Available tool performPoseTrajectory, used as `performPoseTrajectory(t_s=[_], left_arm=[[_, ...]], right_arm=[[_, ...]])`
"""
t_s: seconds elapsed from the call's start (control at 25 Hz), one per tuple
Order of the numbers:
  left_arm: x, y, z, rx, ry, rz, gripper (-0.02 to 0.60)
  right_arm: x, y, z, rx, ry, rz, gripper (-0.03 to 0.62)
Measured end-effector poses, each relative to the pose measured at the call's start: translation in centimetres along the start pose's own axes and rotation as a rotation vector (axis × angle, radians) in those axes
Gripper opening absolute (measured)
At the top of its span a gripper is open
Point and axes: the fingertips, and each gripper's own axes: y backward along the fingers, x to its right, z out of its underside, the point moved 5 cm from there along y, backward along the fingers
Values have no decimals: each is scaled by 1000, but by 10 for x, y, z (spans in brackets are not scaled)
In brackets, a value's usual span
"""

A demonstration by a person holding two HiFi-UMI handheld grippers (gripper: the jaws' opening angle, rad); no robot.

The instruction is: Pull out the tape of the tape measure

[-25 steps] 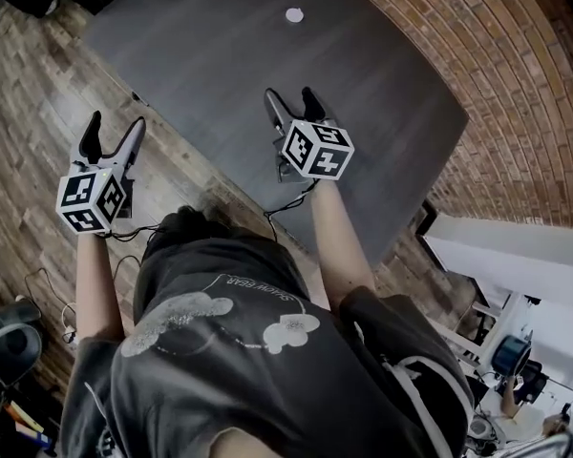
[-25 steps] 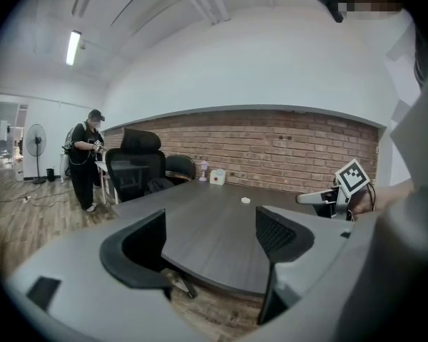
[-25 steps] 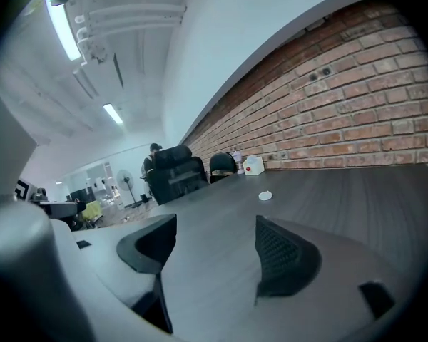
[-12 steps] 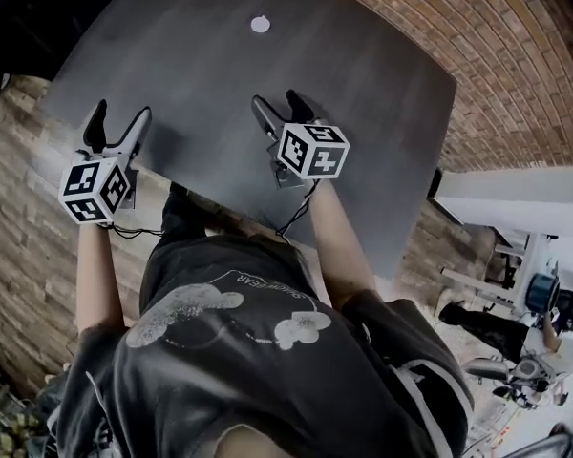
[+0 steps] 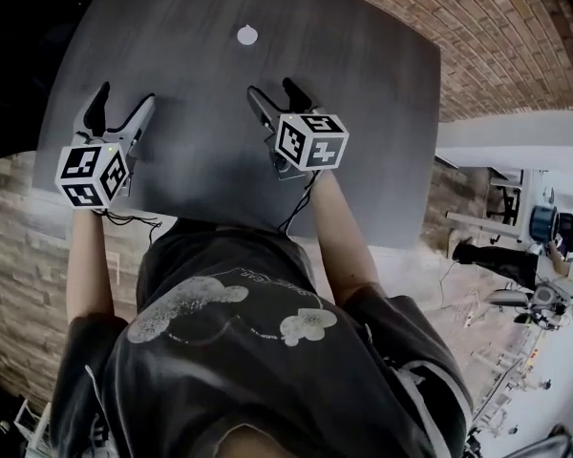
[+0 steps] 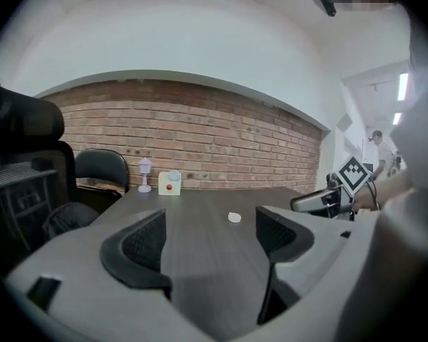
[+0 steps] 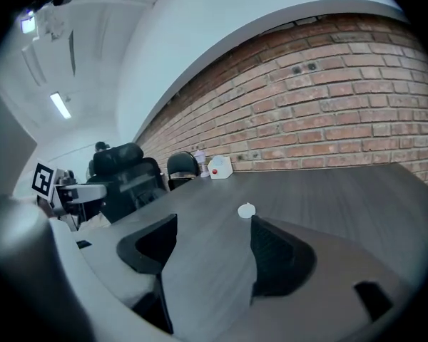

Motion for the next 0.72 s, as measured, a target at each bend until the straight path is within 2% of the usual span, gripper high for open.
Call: performPoseTrajectory(t_s=[0.32, 0.56, 0.72], left_arm=[[-43, -71, -22, 4, -8, 130, 388], [-47, -117, -17, -7, 16, 195, 388], [-49, -137, -9, -24, -9, 200, 388]], right_arm=[[24, -53, -24, -120, 117, 132, 330], [42, -94, -27, -172, 134, 174, 331], [53, -119, -23, -206, 123, 186, 331]])
